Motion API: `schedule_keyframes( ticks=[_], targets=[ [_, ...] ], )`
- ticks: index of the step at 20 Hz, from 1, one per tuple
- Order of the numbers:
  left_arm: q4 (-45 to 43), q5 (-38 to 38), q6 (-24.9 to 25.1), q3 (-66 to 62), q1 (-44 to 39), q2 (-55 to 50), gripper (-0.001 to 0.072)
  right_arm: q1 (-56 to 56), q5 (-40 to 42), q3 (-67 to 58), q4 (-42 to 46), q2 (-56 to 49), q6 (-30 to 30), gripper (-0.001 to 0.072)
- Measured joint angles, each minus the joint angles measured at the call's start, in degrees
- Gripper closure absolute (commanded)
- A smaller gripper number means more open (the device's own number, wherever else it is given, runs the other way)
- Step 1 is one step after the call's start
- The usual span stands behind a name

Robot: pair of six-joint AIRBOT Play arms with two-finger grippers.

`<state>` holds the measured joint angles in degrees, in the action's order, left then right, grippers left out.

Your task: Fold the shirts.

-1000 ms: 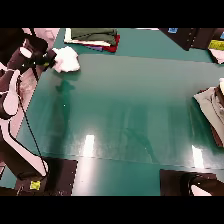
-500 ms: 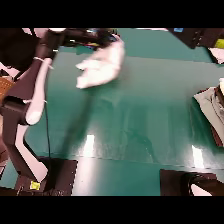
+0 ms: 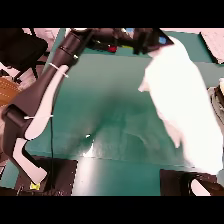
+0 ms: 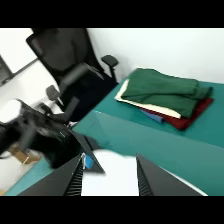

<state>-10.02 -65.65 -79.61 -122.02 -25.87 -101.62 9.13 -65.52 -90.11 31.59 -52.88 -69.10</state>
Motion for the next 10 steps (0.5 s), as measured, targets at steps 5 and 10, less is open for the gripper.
schedule_keyframes(
  ticks=[5,10],
  targets=[
    [-30.9,-15.4,-4.5,7.6,2.9,3.3,0.0681,1.9,0.6,16.2,-0.3,8.5,-1.0,0.0329],
    [-62.4,-25.5,-7.6,18.8,4.7,4.3,0.0680,-2.1,1.2,33.5,4.5,14.0,-6.3,0.0329]
  ],
)
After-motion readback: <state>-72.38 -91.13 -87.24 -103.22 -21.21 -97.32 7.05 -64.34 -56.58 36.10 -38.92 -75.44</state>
